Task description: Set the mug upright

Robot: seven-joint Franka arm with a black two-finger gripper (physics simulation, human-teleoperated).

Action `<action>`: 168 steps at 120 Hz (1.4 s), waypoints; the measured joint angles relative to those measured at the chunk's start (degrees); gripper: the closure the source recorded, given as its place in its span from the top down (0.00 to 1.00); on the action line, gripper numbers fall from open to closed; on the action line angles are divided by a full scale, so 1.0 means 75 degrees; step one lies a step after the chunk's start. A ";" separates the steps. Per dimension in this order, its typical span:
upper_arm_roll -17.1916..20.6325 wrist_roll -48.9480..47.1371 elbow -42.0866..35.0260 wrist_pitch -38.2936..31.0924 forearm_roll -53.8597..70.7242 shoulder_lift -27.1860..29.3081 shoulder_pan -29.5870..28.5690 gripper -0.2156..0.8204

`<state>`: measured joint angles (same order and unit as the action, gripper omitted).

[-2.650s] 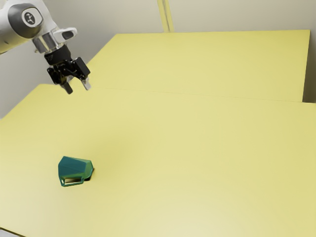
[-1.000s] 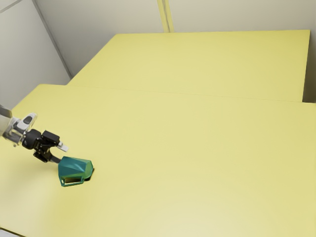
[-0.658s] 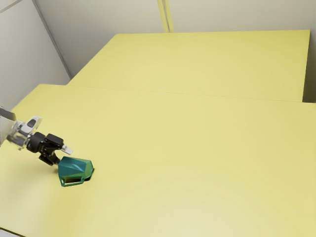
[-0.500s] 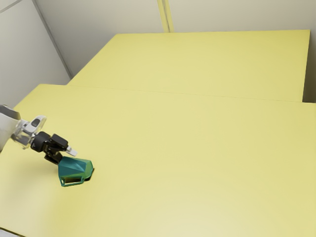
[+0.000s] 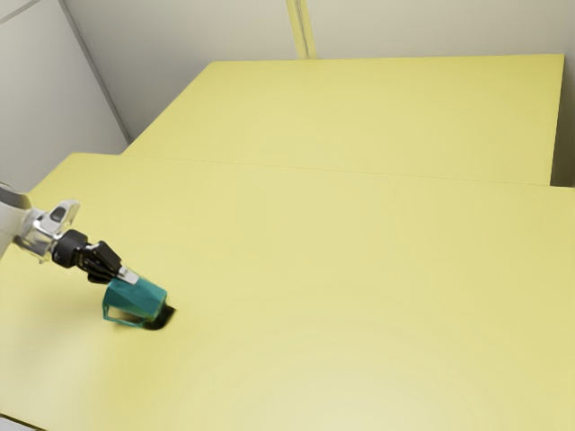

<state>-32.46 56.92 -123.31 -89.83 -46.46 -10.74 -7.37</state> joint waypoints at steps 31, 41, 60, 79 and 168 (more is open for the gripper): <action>0.0781 -0.0200 0.0107 -0.0024 0.0409 0.0940 0.0078 0.05; 0.1366 -0.0478 0.0353 -0.0255 0.1023 0.1198 0.0117 0.04; 0.2196 -0.1098 0.0767 -0.0795 0.2305 0.1338 0.0409 0.04; 0.3004 -0.1724 0.0888 -0.1501 0.3377 0.1360 0.0609 0.04; 0.4376 -0.4295 0.0875 -0.4071 0.5669 0.0797 -0.0070 0.04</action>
<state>0.36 24.71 -116.74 -120.36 -3.94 -4.77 -7.90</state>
